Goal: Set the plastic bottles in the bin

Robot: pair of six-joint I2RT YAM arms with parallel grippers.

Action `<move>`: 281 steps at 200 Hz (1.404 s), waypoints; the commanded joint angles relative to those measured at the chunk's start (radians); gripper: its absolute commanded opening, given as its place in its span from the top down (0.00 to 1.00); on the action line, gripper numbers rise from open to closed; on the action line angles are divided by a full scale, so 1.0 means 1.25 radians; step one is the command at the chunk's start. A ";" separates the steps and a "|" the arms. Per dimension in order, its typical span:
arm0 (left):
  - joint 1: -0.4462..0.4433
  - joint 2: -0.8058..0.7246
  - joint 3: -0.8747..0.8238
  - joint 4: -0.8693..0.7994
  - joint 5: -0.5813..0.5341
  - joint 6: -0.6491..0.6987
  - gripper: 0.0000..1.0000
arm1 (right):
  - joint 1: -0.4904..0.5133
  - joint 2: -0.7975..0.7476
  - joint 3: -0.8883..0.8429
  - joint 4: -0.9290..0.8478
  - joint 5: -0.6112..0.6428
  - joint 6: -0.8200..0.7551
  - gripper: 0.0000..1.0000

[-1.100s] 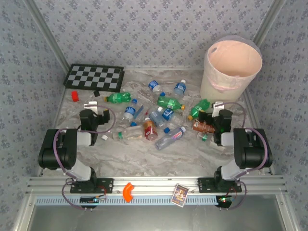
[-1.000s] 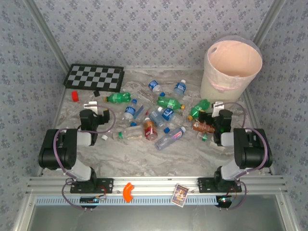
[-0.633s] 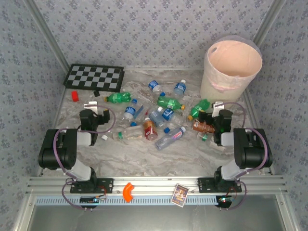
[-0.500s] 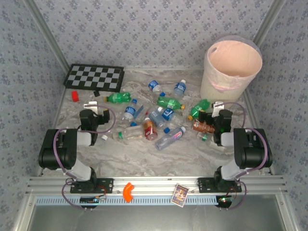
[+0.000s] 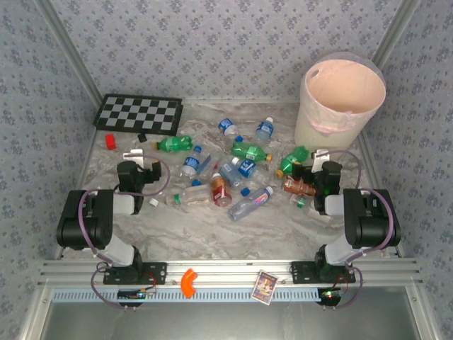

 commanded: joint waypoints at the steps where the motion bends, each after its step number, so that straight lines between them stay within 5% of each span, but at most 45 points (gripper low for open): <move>1: 0.018 -0.003 0.023 -0.004 0.039 -0.003 0.00 | -0.007 -0.007 0.011 0.000 0.001 -0.004 0.01; 32: 0.023 -0.005 0.028 -0.007 0.037 -0.009 0.00 | -0.008 -0.007 0.019 -0.011 0.037 0.008 0.01; 73: 0.023 -0.103 0.151 -0.293 -0.006 -0.025 0.00 | 0.046 -0.062 -0.009 0.004 0.184 -0.009 0.01; 130: 0.030 -0.256 0.374 -0.688 -0.133 -0.246 0.00 | 0.059 -0.332 0.034 -0.302 0.305 0.132 0.01; 164: 0.029 -0.301 0.432 -0.850 -0.081 -0.397 0.00 | 0.023 -0.498 0.096 -0.602 0.277 0.466 0.00; 211: 0.026 -0.368 0.345 -0.856 0.050 -0.530 0.00 | 0.000 -0.595 0.104 -0.656 0.084 0.472 0.01; 240: -0.073 -0.435 0.286 -0.841 0.028 -0.539 0.00 | 0.061 -0.603 0.143 -0.739 0.037 0.462 0.01; 281: -0.297 -0.499 0.239 -0.841 -0.071 -0.521 0.00 | 0.272 -0.583 0.232 -0.895 0.143 0.448 0.01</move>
